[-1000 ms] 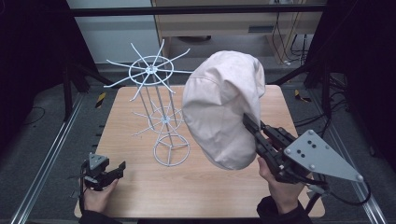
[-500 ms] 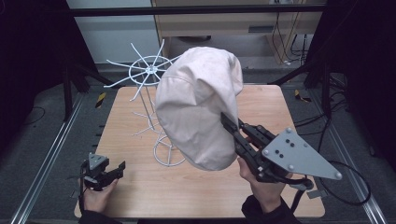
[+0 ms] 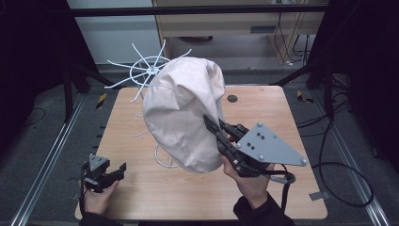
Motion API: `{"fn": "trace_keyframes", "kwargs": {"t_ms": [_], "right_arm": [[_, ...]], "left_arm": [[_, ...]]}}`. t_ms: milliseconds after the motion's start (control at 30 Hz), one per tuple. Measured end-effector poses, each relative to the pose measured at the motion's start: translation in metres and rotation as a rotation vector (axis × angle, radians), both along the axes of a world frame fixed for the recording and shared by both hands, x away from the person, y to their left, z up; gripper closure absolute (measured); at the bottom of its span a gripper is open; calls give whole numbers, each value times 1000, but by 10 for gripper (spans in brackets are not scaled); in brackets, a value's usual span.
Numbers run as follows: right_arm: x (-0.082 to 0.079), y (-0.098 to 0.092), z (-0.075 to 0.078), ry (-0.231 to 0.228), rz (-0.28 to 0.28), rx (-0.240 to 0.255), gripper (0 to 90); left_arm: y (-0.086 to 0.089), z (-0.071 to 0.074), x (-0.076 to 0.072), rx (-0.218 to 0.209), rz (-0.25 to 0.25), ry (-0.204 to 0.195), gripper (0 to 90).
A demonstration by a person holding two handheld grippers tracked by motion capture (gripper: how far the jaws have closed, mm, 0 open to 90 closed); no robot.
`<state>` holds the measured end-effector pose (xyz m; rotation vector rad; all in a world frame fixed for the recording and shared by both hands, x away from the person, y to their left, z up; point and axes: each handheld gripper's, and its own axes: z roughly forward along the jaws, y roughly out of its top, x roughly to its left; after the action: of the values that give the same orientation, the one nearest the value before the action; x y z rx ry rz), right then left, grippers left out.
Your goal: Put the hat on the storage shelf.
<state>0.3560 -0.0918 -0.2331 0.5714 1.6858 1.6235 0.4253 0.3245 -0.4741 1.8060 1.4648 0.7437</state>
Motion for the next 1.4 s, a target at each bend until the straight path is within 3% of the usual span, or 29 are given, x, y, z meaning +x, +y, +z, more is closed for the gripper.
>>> {"fn": "trace_keyframes", "kwargs": {"t_ms": [1400], "right_arm": [[27,12,-35,162,22,-76,847]], "left_arm": [[0,-1,0,-1,2,2,323]]}}
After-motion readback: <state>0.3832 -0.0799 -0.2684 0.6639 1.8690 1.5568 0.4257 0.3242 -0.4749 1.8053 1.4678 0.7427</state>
